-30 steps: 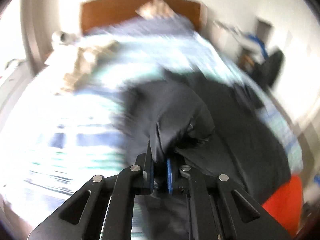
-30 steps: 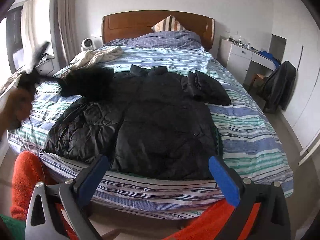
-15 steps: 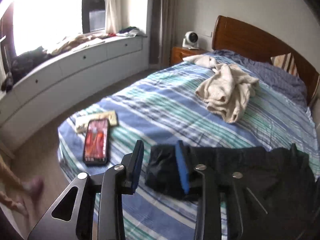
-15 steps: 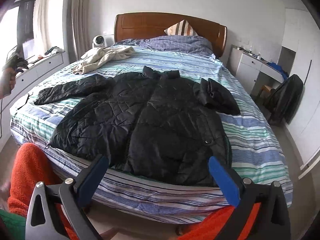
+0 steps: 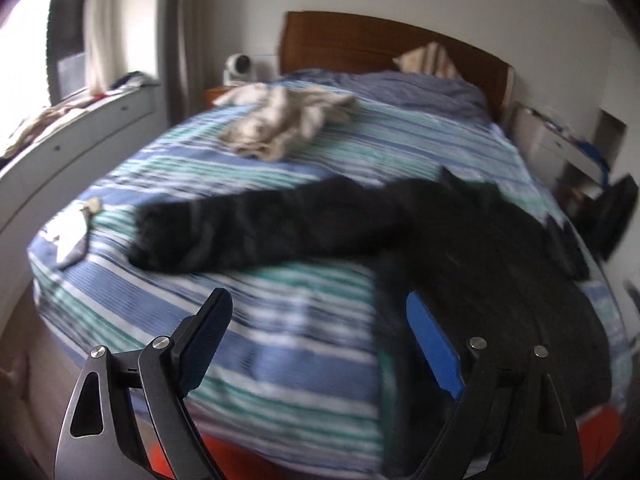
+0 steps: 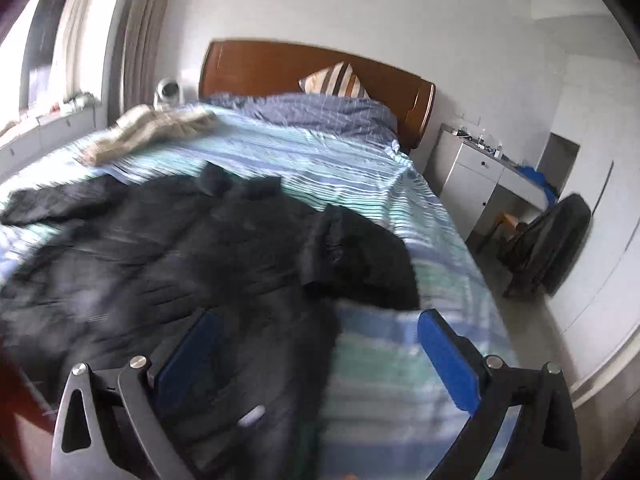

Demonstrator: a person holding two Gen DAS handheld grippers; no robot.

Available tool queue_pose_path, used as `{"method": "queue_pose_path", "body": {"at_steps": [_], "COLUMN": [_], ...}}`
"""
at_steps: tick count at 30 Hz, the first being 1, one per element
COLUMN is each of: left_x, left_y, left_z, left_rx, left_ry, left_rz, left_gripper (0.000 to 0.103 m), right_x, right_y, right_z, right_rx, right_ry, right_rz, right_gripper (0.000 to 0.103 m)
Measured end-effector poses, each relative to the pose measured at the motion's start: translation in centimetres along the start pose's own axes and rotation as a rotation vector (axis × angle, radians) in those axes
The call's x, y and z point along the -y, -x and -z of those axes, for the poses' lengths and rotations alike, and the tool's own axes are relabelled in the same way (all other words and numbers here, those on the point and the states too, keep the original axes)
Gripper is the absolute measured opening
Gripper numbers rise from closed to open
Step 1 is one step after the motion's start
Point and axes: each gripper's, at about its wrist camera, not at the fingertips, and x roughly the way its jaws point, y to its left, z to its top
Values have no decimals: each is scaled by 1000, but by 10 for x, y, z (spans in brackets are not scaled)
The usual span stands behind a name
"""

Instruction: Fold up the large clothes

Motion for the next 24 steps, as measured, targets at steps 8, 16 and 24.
{"method": "queue_pose_path", "body": {"at_steps": [8,16,24], "left_x": [33,-1,0], "left_y": [-9,-23,-22], "left_z": [48,66,46], "left_rx": [-145,-227,-187], "left_ry": [-3,105,142], "left_rz": [0,-102,-41], "left_gripper": [90,90,90], "right_x": [18,54,208], "right_y": [-180,-232,-64], "right_z": [-49,-30,-34], "right_rx": [-183,-288,-31], "right_ry": [-60,-222,-397], "right_rz": [-42,-29,180], "right_gripper": [78,12,10]}}
